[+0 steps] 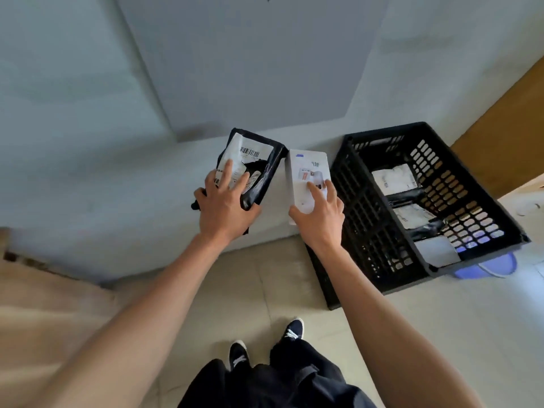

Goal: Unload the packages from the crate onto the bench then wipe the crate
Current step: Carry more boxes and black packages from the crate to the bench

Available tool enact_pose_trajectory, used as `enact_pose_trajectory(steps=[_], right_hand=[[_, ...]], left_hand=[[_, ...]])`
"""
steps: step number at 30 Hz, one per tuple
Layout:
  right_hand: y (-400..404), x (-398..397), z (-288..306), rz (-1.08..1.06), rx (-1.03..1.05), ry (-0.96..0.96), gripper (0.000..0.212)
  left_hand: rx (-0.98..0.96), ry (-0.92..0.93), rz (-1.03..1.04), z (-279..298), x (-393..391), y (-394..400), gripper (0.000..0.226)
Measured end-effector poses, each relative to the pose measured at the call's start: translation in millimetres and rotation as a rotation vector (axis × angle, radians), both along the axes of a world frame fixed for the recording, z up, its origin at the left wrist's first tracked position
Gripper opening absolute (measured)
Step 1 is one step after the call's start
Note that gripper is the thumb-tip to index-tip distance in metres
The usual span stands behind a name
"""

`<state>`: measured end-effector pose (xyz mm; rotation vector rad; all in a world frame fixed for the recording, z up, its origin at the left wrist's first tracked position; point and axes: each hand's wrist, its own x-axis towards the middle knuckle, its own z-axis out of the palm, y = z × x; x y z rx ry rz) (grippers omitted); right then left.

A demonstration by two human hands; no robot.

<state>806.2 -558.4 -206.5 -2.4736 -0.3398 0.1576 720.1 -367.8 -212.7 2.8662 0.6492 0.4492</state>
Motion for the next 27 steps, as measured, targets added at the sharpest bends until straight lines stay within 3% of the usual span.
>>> enact_pose_trajectory(steps=[13,21,27], right_hand=[[134.1,-115.8,-14.1,0.674,0.012,0.030,0.070],[199.6,-256.5,-13.5,1.072,0.022,0.009,0.068],[252.5,-374.8,-9.5,1.228,0.051,-0.019,0.070]], left_hand=[[0.013,0.070,0.697,-3.8,-224.7,44.3,0.067],[-0.008,0.043,1.094,-9.5,-384.2,33.2,0.072],[-0.016,-0.016,1.267,-5.6,-506.8,41.1,0.075]])
